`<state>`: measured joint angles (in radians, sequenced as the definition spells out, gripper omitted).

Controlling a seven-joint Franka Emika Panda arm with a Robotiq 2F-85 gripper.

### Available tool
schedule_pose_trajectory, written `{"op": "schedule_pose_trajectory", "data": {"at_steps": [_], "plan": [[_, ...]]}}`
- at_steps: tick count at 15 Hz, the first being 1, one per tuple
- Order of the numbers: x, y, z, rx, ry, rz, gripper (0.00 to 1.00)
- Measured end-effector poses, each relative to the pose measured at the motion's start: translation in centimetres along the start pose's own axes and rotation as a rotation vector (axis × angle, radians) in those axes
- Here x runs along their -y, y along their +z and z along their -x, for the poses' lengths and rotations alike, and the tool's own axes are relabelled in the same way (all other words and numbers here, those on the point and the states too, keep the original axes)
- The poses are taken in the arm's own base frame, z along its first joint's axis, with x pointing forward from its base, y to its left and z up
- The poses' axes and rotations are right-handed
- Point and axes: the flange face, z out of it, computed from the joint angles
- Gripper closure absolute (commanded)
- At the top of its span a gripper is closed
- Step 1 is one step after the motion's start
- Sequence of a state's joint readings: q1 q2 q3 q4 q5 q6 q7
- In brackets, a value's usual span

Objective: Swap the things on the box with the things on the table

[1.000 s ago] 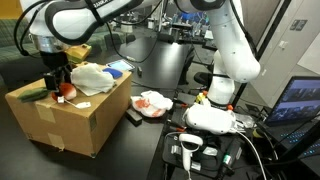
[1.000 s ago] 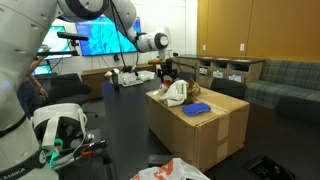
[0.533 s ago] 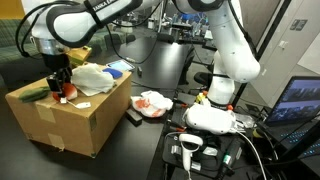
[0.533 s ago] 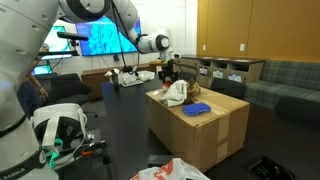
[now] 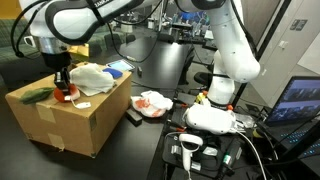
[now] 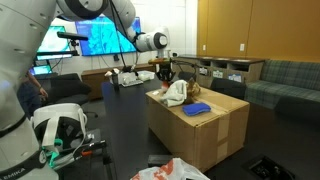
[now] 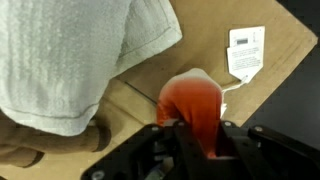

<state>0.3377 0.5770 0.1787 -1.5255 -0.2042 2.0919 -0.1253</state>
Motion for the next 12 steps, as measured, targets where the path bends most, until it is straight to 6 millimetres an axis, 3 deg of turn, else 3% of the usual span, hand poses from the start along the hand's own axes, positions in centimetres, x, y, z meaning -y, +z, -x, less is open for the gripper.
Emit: {"op": "schedule_pose_trajectory", "data": {"at_steps": [3, 7, 12], "plan": [[2.3, -0.8, 1.0, 0.037, -0.151, 0.02, 0.89], [5.3, -1.6, 3.8, 0.083, -0.344, 0.043, 0.89], [6.2, -1.0, 9.2, 0.145, -0.491, 0.053, 0.89]]}}
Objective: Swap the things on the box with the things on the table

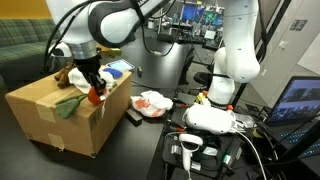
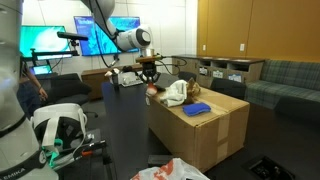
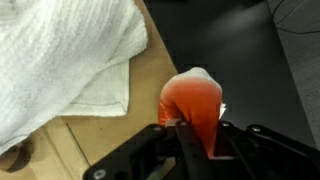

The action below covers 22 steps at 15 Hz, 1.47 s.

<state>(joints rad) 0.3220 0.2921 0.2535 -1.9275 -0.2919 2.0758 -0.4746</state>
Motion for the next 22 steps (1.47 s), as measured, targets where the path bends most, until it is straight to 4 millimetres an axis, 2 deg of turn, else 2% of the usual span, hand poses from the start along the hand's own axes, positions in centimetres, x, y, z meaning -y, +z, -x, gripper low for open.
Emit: {"op": "schedule_pose_trajectory", "data": {"at_steps": [4, 8, 12, 15, 17, 22], "plan": [[1.7, 1.8, 5.4, -0.01, 0.029, 0.011, 0.89], [4.2, 4.9, 10.6, -0.05, 0.142, -0.008, 0.89], [7.7, 8.4, 14.1, -0.096, 0.236, -0.02, 0.89], [10.1, 10.2, 15.7, -0.13, 0.283, -0.011, 0.89], [11.3, 10.7, 16.0, -0.15, 0.305, 0.0, 0.89], [12.6, 9.2, 14.0, -0.227, 0.366, 0.062, 0.91]]}}
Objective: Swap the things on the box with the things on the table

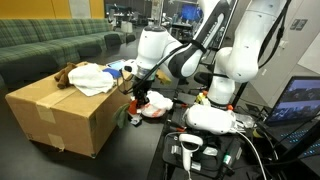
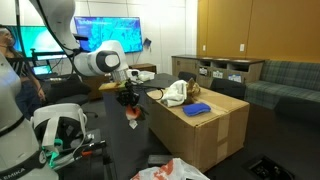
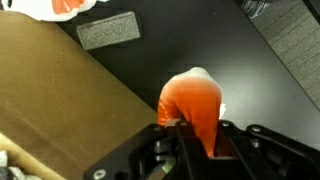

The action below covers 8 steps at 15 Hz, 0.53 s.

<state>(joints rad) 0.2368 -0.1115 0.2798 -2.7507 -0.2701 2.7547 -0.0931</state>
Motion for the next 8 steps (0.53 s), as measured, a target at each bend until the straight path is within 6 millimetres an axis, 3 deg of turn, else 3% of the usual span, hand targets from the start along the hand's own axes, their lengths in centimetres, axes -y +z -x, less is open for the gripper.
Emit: {"op": "schedule_pose_trajectory", "data": {"at_steps": [1, 2, 8], "plan": [[0.3, -0.2, -0.3, -0.017, 0.018, 0.005, 0.67], [0.4, -0.3, -0.5, -0.028, 0.032, 0.011, 0.56], [0.0, -0.7, -1.5, -0.043, 0.076, 0.014, 0.13]]}}
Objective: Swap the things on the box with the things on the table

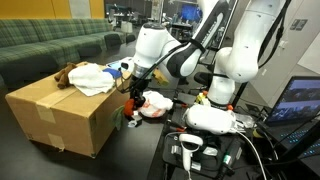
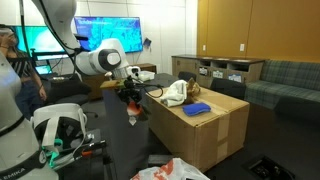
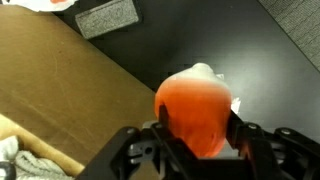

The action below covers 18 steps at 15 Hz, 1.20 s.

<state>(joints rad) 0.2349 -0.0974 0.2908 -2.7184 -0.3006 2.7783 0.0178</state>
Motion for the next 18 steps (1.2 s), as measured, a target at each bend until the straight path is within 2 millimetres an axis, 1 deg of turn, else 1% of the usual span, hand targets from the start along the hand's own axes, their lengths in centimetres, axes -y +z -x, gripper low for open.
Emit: {"op": "schedule_pose_trajectory", "data": {"at_steps": [1, 2, 7, 10, 12, 15, 18], "plan": [[-0.1, 0.0, -0.1, 0.0, 0.002, -0.001, 0.05], [-0.2, 0.1, -0.2, 0.001, 0.007, -0.002, 0.01], [-1.3, -0.1, -0.8, 0.022, 0.044, -0.009, 0.0], [-2.6, -0.1, -0.3, 0.054, 0.114, -0.031, 0.0], [-3.7, -0.2, 0.9, 0.133, 0.169, -0.041, 0.0], [-5.3, -1.1, 4.0, 0.324, 0.247, -0.034, 0.0], [-5.8, -2.3, 7.1, 0.468, 0.313, -0.029, 0.0]]}}
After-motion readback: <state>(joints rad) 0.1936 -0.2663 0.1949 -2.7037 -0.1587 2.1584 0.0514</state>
